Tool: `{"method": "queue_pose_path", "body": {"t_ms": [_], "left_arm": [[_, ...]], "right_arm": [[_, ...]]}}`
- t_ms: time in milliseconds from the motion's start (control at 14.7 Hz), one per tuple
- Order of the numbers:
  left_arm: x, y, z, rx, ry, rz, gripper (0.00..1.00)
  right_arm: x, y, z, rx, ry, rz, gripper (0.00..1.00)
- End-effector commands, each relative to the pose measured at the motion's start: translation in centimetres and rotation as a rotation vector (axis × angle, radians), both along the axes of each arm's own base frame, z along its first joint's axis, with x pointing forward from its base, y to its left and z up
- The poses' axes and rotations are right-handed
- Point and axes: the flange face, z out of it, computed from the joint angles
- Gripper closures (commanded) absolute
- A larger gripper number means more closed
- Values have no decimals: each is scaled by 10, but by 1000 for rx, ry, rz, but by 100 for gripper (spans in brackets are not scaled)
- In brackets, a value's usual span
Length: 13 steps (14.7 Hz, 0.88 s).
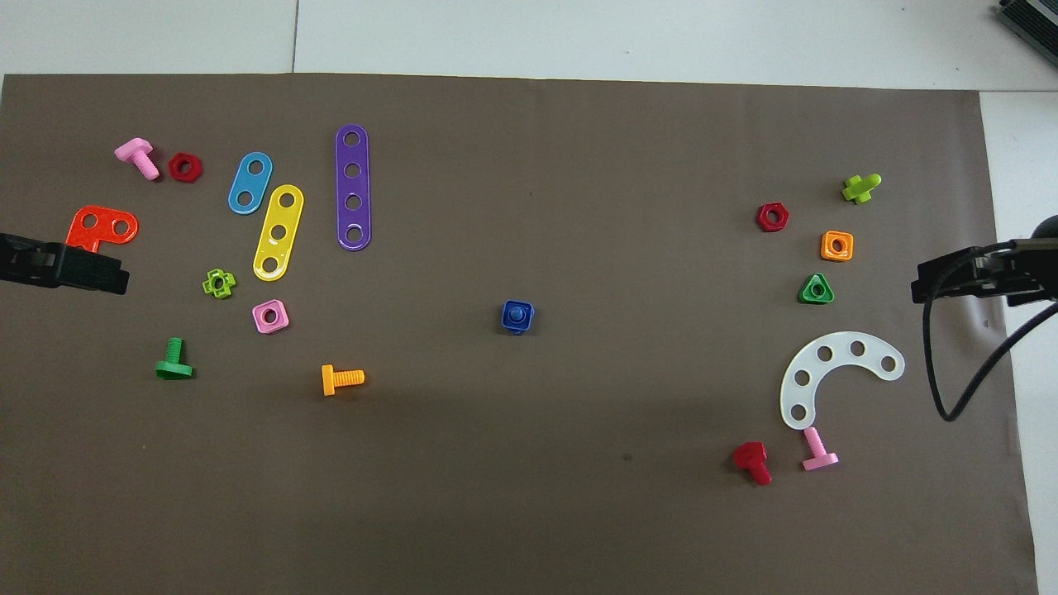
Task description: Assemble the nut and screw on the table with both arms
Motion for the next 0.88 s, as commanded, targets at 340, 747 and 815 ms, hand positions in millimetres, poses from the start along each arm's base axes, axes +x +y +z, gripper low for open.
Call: {"method": "queue_pose_path", "body": {"t_ms": [340, 747, 815], "left_arm": [[-7, 6, -6, 23, 30, 25, 0], [-7, 5, -6, 23, 21, 29, 0], [-7, 5, -6, 22, 18, 29, 0]], "right_arm": [[-6, 0, 4, 9, -2, -8, 0], [-6, 1, 4, 9, -2, -6, 0], [-6, 1, 4, 9, -2, -6, 0]]}}
